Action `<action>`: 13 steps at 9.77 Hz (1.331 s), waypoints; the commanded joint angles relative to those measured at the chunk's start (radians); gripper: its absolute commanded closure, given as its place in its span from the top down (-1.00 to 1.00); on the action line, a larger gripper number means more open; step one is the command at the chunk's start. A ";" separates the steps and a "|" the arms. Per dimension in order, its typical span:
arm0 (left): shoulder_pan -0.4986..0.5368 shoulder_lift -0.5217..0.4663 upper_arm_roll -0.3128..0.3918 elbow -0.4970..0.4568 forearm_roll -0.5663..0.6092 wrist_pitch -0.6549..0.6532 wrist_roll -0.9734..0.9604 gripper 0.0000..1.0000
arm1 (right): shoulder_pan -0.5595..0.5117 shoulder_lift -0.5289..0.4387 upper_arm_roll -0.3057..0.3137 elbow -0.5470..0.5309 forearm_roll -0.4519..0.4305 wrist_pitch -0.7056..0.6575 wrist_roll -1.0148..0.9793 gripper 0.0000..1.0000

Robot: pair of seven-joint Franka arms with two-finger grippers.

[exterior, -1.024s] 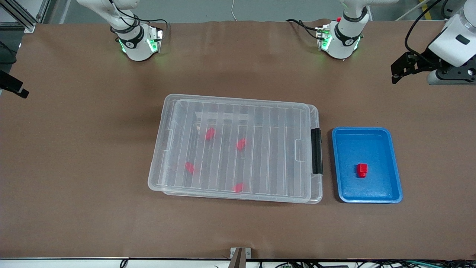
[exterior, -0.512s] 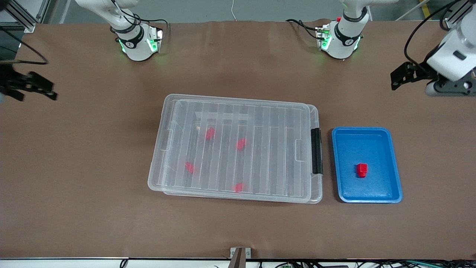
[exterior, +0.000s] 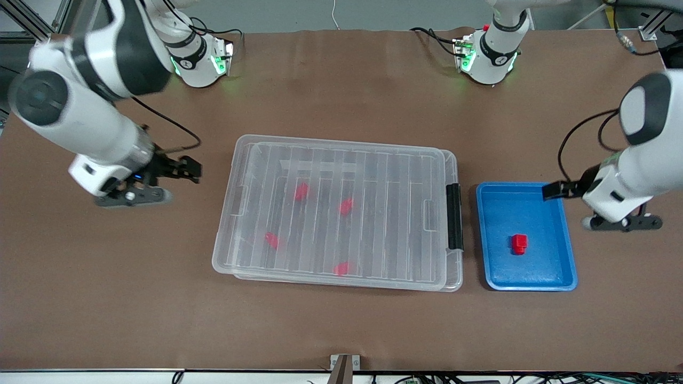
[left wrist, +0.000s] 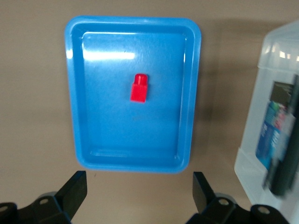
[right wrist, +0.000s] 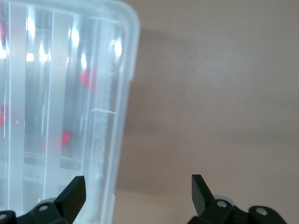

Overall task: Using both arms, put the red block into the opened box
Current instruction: 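Grasp the red block with the left gripper while the right gripper grips the lid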

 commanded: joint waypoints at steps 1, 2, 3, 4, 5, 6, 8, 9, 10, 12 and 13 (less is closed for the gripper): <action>-0.008 0.150 -0.006 0.006 0.015 0.118 -0.012 1.00 | 0.035 0.066 -0.004 -0.019 0.005 0.086 0.063 1.00; -0.005 0.189 -0.006 0.006 0.016 0.150 -0.012 1.00 | 0.046 0.084 -0.004 -0.048 0.004 0.147 0.065 1.00; -0.006 0.234 -0.005 0.012 0.016 0.190 -0.012 1.00 | 0.048 0.095 -0.004 -0.088 0.002 0.192 0.063 1.00; -0.006 0.286 -0.003 0.017 0.033 0.245 -0.003 1.00 | 0.048 0.095 -0.005 -0.126 -0.002 0.224 0.058 1.00; -0.005 0.335 -0.005 0.017 0.118 0.301 -0.008 1.00 | 0.046 0.095 -0.005 -0.143 -0.010 0.241 0.055 1.00; 0.004 0.358 -0.005 0.017 0.162 0.354 -0.009 0.98 | 0.043 0.097 -0.005 -0.148 -0.013 0.243 0.052 1.00; 0.014 0.395 -0.005 0.015 0.168 0.376 0.007 0.83 | 0.035 0.097 -0.007 -0.201 -0.024 0.290 0.051 1.00; 0.023 0.410 -0.005 0.012 0.168 0.404 0.009 0.76 | 0.023 0.097 -0.007 -0.206 -0.051 0.295 0.048 1.00; 0.034 0.418 -0.006 0.011 0.168 0.410 0.011 0.68 | 0.008 0.095 -0.007 -0.206 -0.059 0.292 0.043 1.00; 0.034 0.421 -0.006 0.005 0.159 0.410 0.008 0.34 | -0.037 0.095 -0.008 -0.205 -0.059 0.284 -0.020 1.00; 0.034 0.421 -0.006 0.003 0.159 0.410 0.011 0.09 | -0.058 0.095 -0.008 -0.201 -0.059 0.273 -0.065 1.00</action>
